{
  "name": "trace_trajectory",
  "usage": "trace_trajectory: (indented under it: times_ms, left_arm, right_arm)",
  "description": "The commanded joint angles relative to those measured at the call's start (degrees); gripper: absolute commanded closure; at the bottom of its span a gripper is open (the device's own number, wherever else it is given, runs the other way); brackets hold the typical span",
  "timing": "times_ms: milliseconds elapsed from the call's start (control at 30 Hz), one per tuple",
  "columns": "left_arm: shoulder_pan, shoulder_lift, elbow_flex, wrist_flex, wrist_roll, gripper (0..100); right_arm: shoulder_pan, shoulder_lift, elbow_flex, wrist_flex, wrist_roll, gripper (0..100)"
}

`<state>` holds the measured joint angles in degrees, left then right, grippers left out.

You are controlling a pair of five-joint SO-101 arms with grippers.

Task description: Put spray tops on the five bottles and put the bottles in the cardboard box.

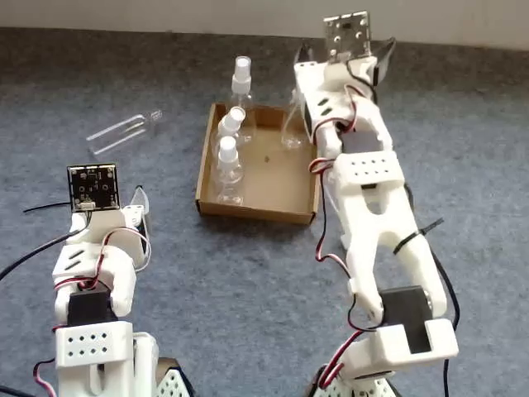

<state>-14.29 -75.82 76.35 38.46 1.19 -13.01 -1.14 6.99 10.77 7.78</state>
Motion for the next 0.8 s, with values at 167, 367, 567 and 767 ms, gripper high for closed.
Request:
trace_trajectory:
  times_ms: [167, 367, 567, 767]
  left_arm:
    - [-3.65, 1.36, -5.76, 0.97, 0.09, 85]
    - [-8.75, 12.18, -23.78, 12.66, -0.09, 85]
    - [-14.11, 33.89, -48.57, 22.42, -0.26, 85]
    - [-14.11, 53.93, -68.62, 23.65, -1.58, 85]
  right_arm:
    - [1.27, -12.62, -13.14, 28.79, -0.44, 53.0]
    - [4.18, -20.09, -13.05, 55.08, -0.26, 53.0]
    - [9.45, -21.41, -12.70, 68.26, -0.09, 53.0]
    - [13.93, -25.10, -1.89, 70.46, 4.13, 52.9]
